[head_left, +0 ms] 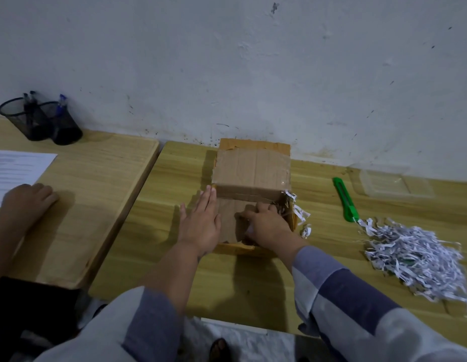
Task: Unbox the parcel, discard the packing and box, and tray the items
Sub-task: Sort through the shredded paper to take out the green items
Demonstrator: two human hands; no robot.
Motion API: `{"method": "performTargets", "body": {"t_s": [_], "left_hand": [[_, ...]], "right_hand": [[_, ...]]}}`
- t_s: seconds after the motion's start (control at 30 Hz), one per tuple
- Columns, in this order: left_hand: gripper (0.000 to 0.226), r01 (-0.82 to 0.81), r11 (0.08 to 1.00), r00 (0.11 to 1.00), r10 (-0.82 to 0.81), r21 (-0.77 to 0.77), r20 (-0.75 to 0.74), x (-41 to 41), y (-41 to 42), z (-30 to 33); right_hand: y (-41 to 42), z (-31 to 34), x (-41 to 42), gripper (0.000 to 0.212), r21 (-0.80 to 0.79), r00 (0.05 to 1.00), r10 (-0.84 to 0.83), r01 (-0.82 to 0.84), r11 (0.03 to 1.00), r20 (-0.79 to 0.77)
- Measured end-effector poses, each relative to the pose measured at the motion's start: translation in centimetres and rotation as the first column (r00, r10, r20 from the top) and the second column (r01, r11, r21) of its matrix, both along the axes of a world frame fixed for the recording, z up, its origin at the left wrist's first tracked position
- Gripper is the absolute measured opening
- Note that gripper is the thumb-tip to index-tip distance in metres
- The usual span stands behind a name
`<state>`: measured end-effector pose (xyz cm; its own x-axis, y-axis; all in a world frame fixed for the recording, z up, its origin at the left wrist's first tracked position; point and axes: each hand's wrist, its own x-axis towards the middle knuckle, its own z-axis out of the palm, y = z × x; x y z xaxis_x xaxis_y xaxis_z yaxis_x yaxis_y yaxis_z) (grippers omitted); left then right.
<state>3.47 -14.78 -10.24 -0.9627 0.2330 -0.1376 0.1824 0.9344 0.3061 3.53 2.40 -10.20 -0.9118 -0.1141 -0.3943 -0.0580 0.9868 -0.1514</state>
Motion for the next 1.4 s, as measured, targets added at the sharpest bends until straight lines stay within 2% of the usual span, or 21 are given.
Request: {"method": "performTargets", "body": {"t_s": [0.13, 0.23, 0.3, 0.43, 0.5, 0.57, 0.67, 0.7, 0.8, 0.9, 0.93, 1.17, 1.3, 1.4], "left_hand": [[0.060, 0.003, 1.000, 1.000, -0.003, -0.014, 0.000, 0.0, 0.0, 0.0], [0.061, 0.003, 1.000, 1.000, -0.003, -0.022, 0.001, 0.1, 0.0, 0.1], [0.062, 0.008, 1.000, 1.000, -0.009, -0.027, -0.001, 0.0, 0.0, 0.1], [0.063, 0.015, 0.999, 1.000, -0.014, -0.039, 0.009, -0.2, 0.0, 0.0], [0.064, 0.015, 0.999, 1.000, -0.015, -0.044, 0.010, -0.2, 0.0, -0.1], [0.063, 0.013, 0.999, 1.000, -0.012, -0.043, 0.013, -0.2, 0.1, -0.1], [0.063, 0.012, 0.999, 1.000, -0.012, -0.047, 0.012, -0.2, 0.1, -0.2], [0.063, 0.013, 0.999, 1.000, -0.012, -0.049, 0.012, -0.3, 0.1, -0.2], [0.063, 0.010, 0.998, 1.000, -0.009, -0.055, 0.006, -0.3, 0.1, -0.3], [0.064, 0.006, 0.998, 1.000, -0.006, -0.063, 0.001, -0.2, 0.1, -0.3], [0.064, 0.006, 0.998, 1.000, -0.006, -0.065, 0.002, -0.2, 0.1, -0.3], [0.064, 0.020, 0.996, 1.000, -0.020, -0.083, -0.006, -0.3, 0.1, -0.3], [0.063, 0.028, 0.996, 1.000, -0.029, -0.089, -0.009, -0.3, 0.1, -0.3], [0.063, 0.030, 0.996, 0.999, -0.031, -0.080, -0.015, -0.3, 0.0, -0.2]], "right_hand": [[0.0, -0.6, -0.4, 0.025, -0.035, 0.997, -0.073, 0.072, 0.997, -0.013], [1.0, 0.1, 0.1, 0.024, -0.030, 0.995, -0.099, 0.098, 0.995, -0.018], [2.1, 1.2, 0.0, 0.023, -0.137, 0.978, -0.201, 0.192, 0.972, -0.054], [5.2, 4.2, -0.2, 0.019, -0.372, 0.859, -0.481, 0.394, 0.840, -0.177], [7.2, 4.7, 0.4, 0.019, -0.398, 0.800, -0.549, 0.435, 0.808, -0.241], [9.2, 4.3, 1.2, 0.021, -0.320, 0.791, -0.559, 0.478, 0.818, -0.248], [10.5, 2.9, 2.4, 0.036, -0.162, 0.826, -0.548, 0.527, 0.834, -0.131], [10.4, 2.5, 2.5, 0.039, -0.173, 0.821, -0.555, 0.533, 0.828, -0.132], [9.1, 2.2, 2.3, 0.044, -0.342, 0.771, -0.619, 0.546, 0.765, -0.152], [7.3, 2.3, 1.8, 0.061, -0.451, 0.811, -0.583, 0.502, 0.738, -0.052], [6.8, 2.3, 1.7, 0.061, -0.469, 0.818, -0.573, 0.486, 0.738, -0.053], [7.2, 2.2, 2.1, 0.020, -0.526, 0.715, -0.682, 0.526, 0.669, -0.152], [9.1, 2.7, 2.4, 0.017, -0.604, 0.625, -0.764, 0.550, 0.577, -0.159], [10.4, 2.6, 2.8, 0.019, -0.526, 0.611, -0.771, 0.603, 0.600, -0.180]]}}
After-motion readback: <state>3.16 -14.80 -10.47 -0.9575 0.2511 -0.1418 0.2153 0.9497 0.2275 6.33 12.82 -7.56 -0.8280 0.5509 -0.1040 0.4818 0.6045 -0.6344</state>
